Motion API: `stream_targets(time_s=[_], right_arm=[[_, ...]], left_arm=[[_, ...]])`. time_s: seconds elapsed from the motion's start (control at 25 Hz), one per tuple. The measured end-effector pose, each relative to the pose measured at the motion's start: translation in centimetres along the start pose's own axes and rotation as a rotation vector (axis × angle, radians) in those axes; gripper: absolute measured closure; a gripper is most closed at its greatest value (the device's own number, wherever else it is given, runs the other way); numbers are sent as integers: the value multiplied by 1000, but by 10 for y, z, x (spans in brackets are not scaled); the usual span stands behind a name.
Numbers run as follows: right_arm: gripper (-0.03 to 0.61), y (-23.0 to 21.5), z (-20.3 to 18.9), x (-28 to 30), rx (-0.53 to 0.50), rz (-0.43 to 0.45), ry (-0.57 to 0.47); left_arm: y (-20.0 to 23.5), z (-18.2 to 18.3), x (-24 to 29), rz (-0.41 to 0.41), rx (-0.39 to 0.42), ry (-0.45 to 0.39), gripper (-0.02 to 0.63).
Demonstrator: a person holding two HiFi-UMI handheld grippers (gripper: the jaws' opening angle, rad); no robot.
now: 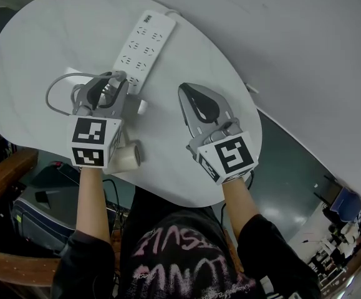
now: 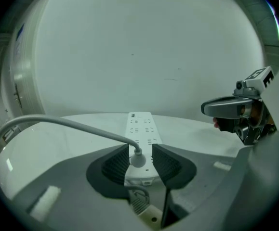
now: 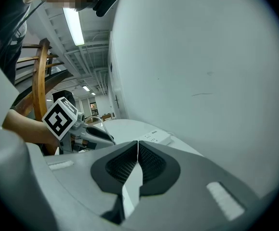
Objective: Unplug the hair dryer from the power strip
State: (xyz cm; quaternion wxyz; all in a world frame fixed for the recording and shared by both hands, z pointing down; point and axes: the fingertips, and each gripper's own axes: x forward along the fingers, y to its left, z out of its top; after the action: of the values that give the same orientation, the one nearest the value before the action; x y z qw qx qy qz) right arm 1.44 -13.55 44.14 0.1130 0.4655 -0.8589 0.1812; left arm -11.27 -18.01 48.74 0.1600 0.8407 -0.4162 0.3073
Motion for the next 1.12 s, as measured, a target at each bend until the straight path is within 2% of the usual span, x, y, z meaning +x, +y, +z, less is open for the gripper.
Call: stream_targets(time_s=[0.24, 0.44, 0.6, 0.72, 0.92, 1.0, 1.12], right_arm=[[565, 1, 1, 3, -4, 6, -1], [565, -2, 0, 6, 1, 3, 2], [565, -2, 0, 8, 3, 4, 4], [565, -1, 0, 10, 10, 3, 4], [565, -1, 0, 14, 11, 5, 4], [565, 0, 0, 14, 9, 7, 4], [565, 1, 1, 14, 6, 10, 4]], left_arm=[[1, 6, 8, -13, 12, -4, 468], [3, -2, 13, -16, 62, 57, 468], [0, -1, 14, -56, 78, 74, 471], [3, -2, 13, -51, 98, 93, 505], [3, -7, 14, -71, 115, 131, 509], [4, -8, 14, -66, 127, 140, 539], [4, -9, 13, -61, 127, 142, 543]])
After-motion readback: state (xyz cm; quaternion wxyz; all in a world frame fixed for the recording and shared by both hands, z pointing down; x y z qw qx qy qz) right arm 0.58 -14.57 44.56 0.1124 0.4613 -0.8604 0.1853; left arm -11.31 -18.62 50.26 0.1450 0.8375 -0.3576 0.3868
